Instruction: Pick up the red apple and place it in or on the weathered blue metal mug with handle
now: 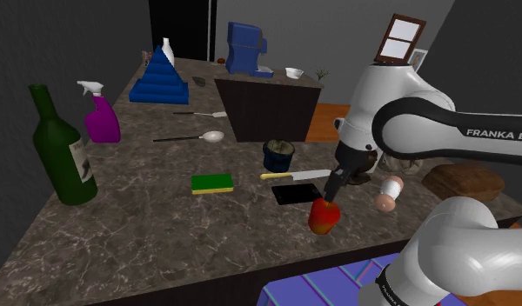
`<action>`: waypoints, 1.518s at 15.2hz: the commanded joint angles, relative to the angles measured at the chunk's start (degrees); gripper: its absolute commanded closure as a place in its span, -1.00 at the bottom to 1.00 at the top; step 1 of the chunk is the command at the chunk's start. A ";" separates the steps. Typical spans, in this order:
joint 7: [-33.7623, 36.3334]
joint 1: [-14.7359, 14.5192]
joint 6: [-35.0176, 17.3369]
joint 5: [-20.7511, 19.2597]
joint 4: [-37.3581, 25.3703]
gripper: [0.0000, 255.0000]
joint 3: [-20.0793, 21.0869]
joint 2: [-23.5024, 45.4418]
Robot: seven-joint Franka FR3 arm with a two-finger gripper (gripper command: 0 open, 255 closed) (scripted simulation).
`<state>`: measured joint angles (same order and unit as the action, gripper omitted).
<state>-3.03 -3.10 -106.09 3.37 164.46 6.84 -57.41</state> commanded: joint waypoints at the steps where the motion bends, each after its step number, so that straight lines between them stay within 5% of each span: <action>1: 0.05 -0.10 -1.97 0.18 1.63 -1.00 0.15 0.24; 12: 0.04 -0.18 -5.13 0.38 4.10 -1.00 0.35 0.93; 13: 0.04 -0.18 -5.13 0.38 4.10 1.00 0.35 0.93; 23: 0.01 -0.14 -4.22 0.30 3.45 1.00 0.26 0.67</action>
<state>-3.03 -3.24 -110.80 3.69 168.22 7.12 -56.58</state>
